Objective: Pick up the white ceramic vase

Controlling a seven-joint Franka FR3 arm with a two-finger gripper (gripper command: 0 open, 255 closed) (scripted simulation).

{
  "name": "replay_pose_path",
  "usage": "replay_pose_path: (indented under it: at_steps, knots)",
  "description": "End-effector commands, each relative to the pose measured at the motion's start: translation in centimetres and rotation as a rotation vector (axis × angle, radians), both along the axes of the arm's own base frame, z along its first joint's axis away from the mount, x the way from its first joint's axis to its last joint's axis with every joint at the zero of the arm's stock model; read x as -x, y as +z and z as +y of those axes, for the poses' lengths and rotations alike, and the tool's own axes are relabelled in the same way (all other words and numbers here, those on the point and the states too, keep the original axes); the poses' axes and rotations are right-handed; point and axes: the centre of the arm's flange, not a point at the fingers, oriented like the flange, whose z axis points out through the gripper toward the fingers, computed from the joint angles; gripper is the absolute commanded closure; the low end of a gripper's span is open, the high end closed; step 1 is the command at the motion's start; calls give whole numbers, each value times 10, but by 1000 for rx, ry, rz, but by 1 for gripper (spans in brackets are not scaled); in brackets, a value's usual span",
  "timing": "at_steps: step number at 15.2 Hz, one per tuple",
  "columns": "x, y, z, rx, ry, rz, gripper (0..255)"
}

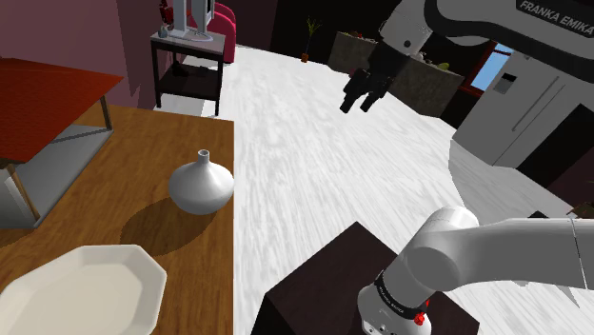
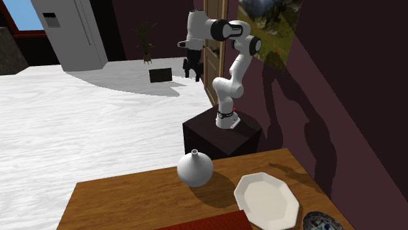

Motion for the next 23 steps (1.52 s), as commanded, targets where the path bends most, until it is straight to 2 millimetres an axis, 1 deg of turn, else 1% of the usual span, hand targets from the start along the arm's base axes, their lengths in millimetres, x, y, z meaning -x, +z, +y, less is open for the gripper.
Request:
replay_pose_path:
  at_steps: [1, 12, 23]
  knots:
    - [0, 0, 0, 0, 0, 0, 0]
    - [-83, -67, 97, 13, 51, -14, 0]
    - [-163, -134, 198, 26, 101, -27, 0]
